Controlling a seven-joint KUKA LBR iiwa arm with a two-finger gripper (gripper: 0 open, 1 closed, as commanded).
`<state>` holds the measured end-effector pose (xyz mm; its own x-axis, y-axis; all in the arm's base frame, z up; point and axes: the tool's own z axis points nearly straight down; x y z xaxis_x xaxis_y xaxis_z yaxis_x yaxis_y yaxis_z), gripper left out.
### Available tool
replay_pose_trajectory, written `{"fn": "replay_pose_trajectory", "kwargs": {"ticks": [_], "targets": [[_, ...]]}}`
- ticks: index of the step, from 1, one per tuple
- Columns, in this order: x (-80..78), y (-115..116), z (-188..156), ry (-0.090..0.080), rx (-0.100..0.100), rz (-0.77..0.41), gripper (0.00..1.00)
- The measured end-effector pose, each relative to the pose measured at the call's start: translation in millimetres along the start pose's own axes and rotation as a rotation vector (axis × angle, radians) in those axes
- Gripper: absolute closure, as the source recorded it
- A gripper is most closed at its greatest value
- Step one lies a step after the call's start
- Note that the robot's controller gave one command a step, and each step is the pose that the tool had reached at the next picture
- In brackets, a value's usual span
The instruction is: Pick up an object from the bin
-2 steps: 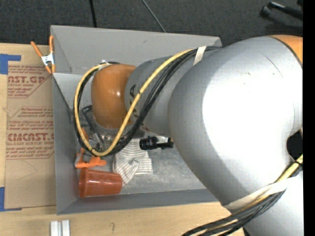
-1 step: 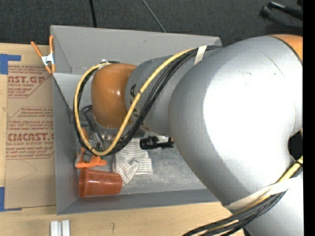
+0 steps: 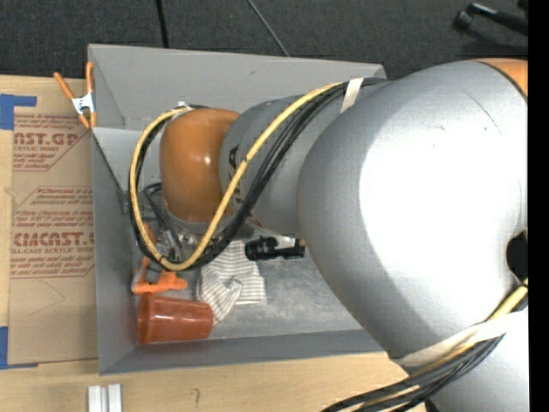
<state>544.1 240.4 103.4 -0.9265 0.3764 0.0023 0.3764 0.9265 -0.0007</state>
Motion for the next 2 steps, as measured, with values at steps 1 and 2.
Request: {"fn": "replay_pose_trajectory", "kwargs": {"ticks": [1,2], "targets": [[1.2,-1.1,-15.2,0.005,0.005,0.001,1.0],[0.6,-0.4,-37.6,0.001,0.002,0.0,1.0]]}}
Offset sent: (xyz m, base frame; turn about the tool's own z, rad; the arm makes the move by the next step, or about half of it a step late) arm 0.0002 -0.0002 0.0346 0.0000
